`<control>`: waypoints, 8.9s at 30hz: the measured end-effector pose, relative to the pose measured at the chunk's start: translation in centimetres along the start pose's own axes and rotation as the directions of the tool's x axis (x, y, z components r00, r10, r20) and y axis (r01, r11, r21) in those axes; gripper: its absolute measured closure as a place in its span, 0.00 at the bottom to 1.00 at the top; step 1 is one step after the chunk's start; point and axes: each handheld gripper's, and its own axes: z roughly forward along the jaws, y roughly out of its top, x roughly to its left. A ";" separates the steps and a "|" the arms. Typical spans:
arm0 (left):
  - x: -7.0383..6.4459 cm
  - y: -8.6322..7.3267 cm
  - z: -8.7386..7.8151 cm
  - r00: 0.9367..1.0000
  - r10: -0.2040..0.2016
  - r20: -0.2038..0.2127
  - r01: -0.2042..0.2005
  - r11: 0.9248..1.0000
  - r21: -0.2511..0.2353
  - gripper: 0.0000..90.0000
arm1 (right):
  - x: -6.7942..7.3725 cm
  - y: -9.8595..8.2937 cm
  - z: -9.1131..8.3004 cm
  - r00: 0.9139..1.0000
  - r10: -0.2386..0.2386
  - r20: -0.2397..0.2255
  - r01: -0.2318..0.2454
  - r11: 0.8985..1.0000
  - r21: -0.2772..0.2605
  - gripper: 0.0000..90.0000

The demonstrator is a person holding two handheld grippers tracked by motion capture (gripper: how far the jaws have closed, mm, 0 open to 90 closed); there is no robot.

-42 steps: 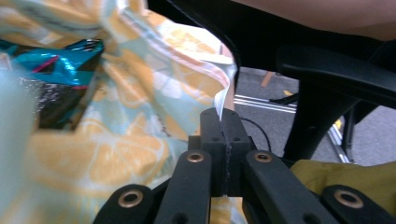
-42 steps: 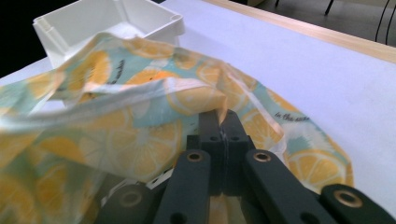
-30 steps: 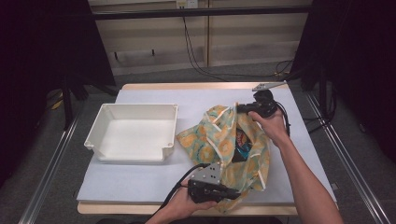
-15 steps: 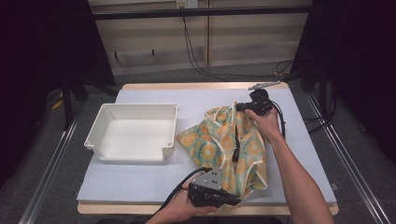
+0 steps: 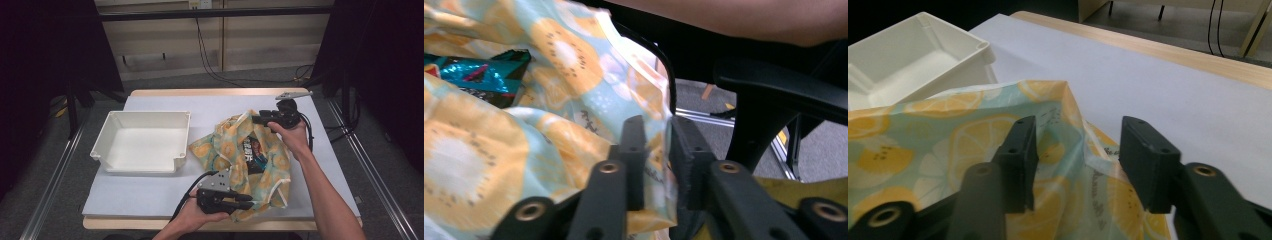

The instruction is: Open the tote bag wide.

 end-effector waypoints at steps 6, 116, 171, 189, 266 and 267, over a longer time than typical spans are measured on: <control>0.1 0.3 -1.2 0.999 -0.016 -0.033 0.015 0.999 -0.035 0.70 | 1.1 -0.2 -2.4 1.000 -0.010 0.000 0.010 0.999 -0.041 0.43; 7.1 6.4 3.8 0.984 0.076 -0.162 -0.057 0.991 0.123 0.72 | 2.8 -9.8 -11.2 0.995 -0.021 0.097 0.033 0.991 -0.128 0.66; 9.6 4.2 10.2 0.924 0.213 -0.318 -0.065 0.906 0.418 0.91 | 2.4 -10.5 -9.8 0.997 -0.001 0.079 0.009 0.995 -0.098 0.64; 9.2 5.8 5.3 0.969 0.045 -0.243 0.003 0.981 0.192 0.98 | 3.4 -9.6 -10.3 0.998 -0.036 0.054 0.042 0.993 -0.114 0.60; 4.0 8.9 -0.8 0.985 0.117 -0.125 -0.125 0.991 -0.056 0.98 | 0.3 1.5 -4.0 0.999 -0.029 -0.021 0.027 0.997 -0.066 1.00; 4.0 9.2 -0.9 0.985 0.116 -0.130 -0.125 0.990 -0.061 0.98 | 0.3 1.4 -4.0 0.999 -0.031 -0.027 0.029 0.998 -0.059 1.00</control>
